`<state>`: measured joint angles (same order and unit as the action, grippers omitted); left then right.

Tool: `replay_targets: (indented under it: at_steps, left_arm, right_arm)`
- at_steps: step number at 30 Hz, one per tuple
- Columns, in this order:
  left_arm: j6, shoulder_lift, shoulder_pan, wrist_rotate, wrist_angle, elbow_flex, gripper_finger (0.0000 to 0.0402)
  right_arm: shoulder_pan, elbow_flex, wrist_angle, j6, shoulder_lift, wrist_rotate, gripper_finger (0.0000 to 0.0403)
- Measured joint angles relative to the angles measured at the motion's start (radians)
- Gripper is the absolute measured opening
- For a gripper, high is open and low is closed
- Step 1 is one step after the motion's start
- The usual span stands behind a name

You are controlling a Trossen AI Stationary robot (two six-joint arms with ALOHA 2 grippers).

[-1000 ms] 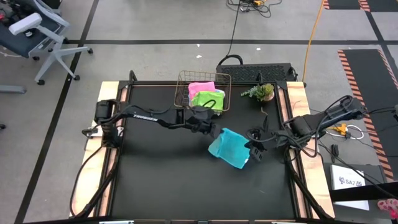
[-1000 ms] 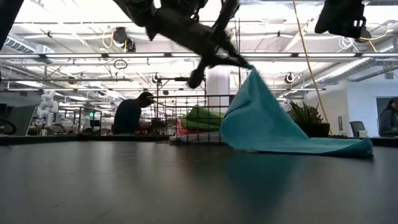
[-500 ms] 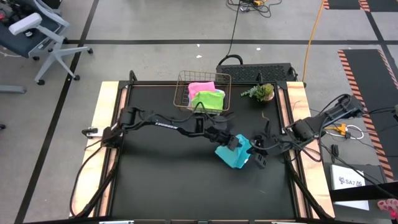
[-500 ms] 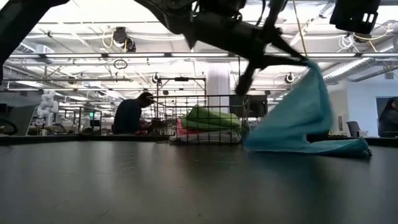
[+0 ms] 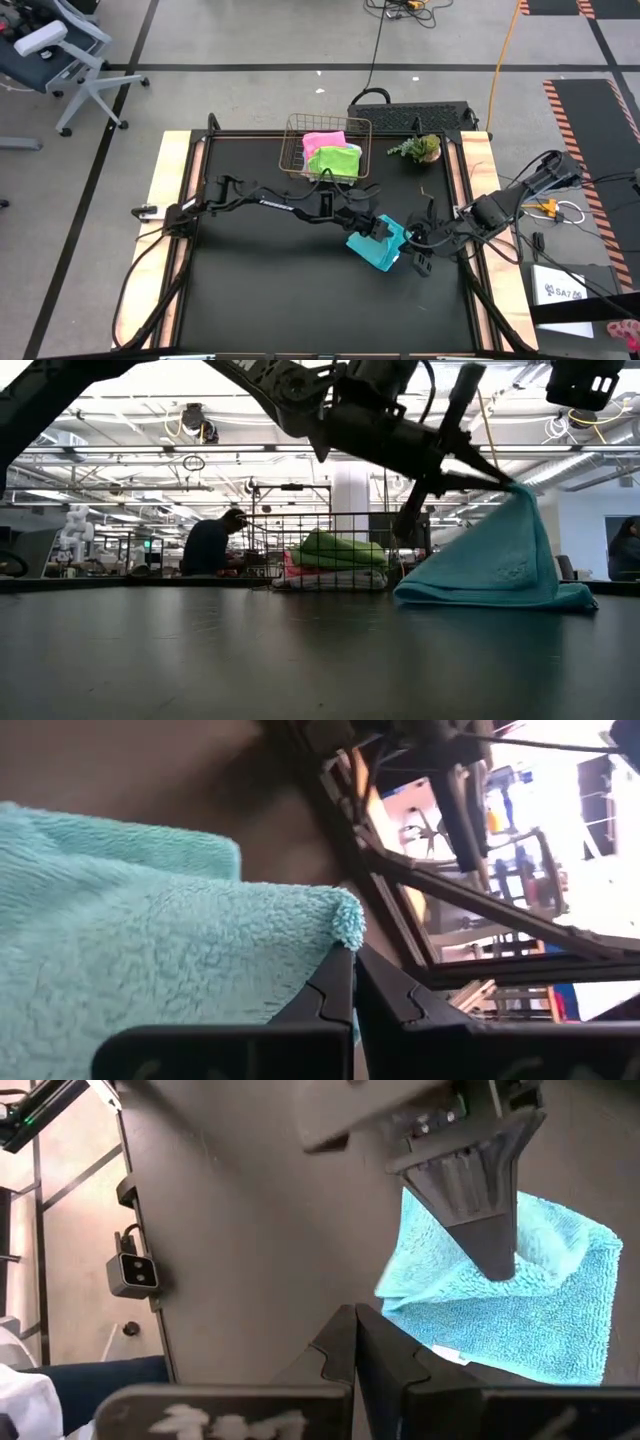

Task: Fold microfiber towels
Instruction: Fold the blue microfiber cloth

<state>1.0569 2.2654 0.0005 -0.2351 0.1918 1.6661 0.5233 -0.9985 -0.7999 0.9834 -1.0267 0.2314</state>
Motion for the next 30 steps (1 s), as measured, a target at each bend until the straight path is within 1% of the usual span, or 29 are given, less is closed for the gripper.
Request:
replay_targets:
  at_steps: [2,4,6,9,12,17,21,24,26,28,30]
  left_arm:
    - [-0.003,0.002,0.000,0.020,-0.004,0.000,0.0005]
    - [-0.031,0.002,-0.002,0.066,-0.003,0.000,0.0012]
    - [-0.070,0.002,-0.005,0.087,0.029,0.000,0.0023]
    - [-0.119,0.002,-0.012,0.100,0.089,-0.001,0.0047]
    - [-0.147,0.001,-0.021,0.108,0.081,0.000,0.0077]
    - [-0.140,0.001,-0.029,0.104,0.072,-0.001,0.0120]
    - [-0.138,0.001,-0.029,0.055,0.073,-0.001,0.0134]
    - [-0.131,-0.004,-0.022,-0.020,0.074,-0.001,0.0135]
    - [-0.106,-0.007,-0.017,-0.086,0.071,-0.001,0.0132]
    - [-0.077,-0.010,-0.015,-0.144,0.063,-0.001,0.0124]
    - [-0.075,-0.012,-0.014,-0.179,0.033,-0.001,0.0113]
  right_arm:
    - [0.005,0.000,0.002,0.000,0.000,0.000,0.0000]
    - [0.011,0.000,0.001,0.000,0.000,0.000,0.0000]
    - [0.017,0.000,0.002,0.000,0.000,0.001,0.0000]
    - [0.022,0.000,0.001,0.000,0.000,0.001,0.0000]
    - [0.022,0.000,0.001,0.000,0.000,0.001,0.0000]
    - [0.022,0.000,0.001,0.000,0.000,0.002,0.0000]
    - [0.022,0.000,0.001,0.002,0.000,0.011,0.0000]
    - [0.022,0.000,0.001,0.004,-0.003,0.062,0.0000]
    - [0.022,0.000,0.001,0.015,-0.011,0.083,0.0000]
    - [0.022,0.000,0.001,0.025,-0.027,0.082,0.0000]
    - [0.022,0.009,0.011,0.026,-0.051,0.074,0.0000]
